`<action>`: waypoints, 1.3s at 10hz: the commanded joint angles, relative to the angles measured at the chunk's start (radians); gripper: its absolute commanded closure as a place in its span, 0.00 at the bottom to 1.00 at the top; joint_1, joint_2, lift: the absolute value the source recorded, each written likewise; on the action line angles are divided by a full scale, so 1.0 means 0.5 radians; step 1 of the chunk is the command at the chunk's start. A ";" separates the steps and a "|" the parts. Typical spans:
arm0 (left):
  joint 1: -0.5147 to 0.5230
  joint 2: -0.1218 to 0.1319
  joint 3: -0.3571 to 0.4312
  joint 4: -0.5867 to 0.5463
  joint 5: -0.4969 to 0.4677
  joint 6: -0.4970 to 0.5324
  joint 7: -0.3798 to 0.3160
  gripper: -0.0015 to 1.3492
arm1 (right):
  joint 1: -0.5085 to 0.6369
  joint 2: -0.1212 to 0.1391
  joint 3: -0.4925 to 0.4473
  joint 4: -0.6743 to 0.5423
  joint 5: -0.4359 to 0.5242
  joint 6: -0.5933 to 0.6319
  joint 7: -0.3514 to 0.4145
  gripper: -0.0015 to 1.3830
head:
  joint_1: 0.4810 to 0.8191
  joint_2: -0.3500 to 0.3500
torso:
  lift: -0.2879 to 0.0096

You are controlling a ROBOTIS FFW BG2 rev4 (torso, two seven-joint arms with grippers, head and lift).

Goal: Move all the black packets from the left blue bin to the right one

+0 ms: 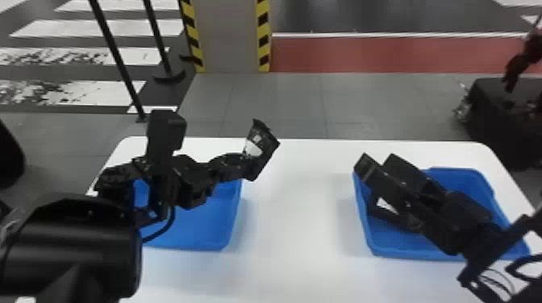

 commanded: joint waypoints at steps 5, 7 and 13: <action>-0.298 0.006 -0.245 0.454 0.521 -0.181 -0.095 0.89 | -0.348 -0.003 0.066 0.410 0.158 0.109 0.080 0.14 | 0.63 0.44 | 0.60; -0.302 0.009 -0.279 0.469 0.573 -0.156 -0.110 0.89 | -0.461 -0.009 0.069 0.543 0.207 0.109 0.080 0.14 | 0.63 0.40 | 0.60; -0.356 -0.009 -0.365 0.494 0.656 -0.098 -0.110 0.89 | -0.696 -0.021 0.118 0.724 0.345 0.104 0.086 0.53 | 0.63 0.34 | 0.60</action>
